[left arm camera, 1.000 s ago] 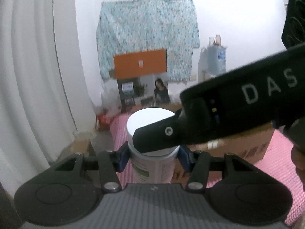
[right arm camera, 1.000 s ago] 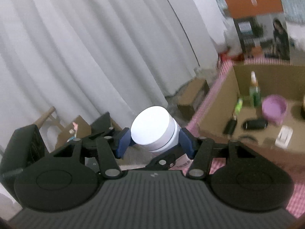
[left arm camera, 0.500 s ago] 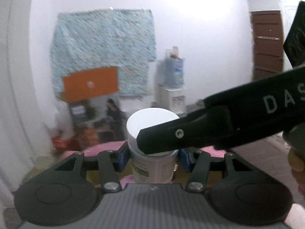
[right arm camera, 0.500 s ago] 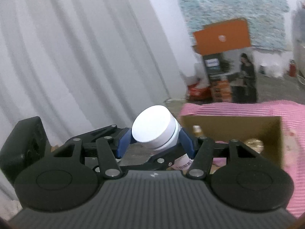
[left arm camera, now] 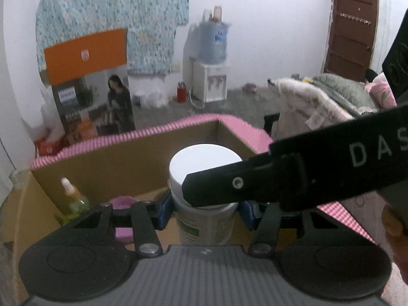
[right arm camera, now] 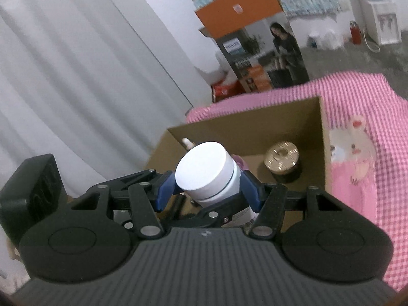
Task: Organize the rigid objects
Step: 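Lift the white bottle with the right tool and carry it over the box, then lower the white bottle into the box and open the right tool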
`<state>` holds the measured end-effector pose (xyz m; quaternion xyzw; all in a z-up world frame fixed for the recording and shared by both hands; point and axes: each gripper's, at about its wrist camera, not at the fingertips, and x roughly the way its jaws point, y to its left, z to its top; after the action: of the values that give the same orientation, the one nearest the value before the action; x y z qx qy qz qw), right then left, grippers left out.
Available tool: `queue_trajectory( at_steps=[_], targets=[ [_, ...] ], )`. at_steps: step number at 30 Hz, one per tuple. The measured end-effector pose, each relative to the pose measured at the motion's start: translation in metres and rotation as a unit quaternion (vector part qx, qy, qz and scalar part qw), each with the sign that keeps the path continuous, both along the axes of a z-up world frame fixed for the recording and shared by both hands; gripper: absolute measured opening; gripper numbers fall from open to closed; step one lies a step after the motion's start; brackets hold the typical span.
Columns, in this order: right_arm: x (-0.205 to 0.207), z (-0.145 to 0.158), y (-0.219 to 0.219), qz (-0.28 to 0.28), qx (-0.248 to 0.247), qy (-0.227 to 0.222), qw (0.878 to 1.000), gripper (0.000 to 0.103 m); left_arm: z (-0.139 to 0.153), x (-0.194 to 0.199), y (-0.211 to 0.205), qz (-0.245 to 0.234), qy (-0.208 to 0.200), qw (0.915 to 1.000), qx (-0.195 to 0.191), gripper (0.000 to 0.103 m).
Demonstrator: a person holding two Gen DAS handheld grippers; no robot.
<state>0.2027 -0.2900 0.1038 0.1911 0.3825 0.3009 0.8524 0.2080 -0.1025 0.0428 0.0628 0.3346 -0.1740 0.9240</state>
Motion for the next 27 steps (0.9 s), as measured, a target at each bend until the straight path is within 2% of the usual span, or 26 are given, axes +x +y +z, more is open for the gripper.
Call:
queue_trajectory(
  at_steps=[8,14,19,23,27],
  targets=[
    [0.027,-0.040,0.008,0.002,-0.016,0.038,0.999,0.058,-0.021,0.019,-0.003,-0.004,0.047,0.9989,0.001,0.054],
    [0.026,-0.040,0.017,0.010,-0.050,0.028,0.998,0.059,-0.026,0.025,-0.006,-0.008,0.057,0.9983,0.004,0.055],
    [0.026,-0.040,0.019,0.008,-0.064,0.030,0.997,0.066,-0.024,0.021,-0.011,-0.013,0.051,0.9986,0.009,0.056],
    [0.022,-0.037,0.019,0.006,-0.065,0.028,0.997,0.067,-0.018,0.016,-0.009,-0.009,0.046,0.9989,0.010,0.065],
    [0.014,-0.025,0.016,-0.003,-0.059,0.006,0.998,0.074,-0.004,0.003,-0.005,-0.006,0.024,0.9996,0.014,0.077]
  ],
)
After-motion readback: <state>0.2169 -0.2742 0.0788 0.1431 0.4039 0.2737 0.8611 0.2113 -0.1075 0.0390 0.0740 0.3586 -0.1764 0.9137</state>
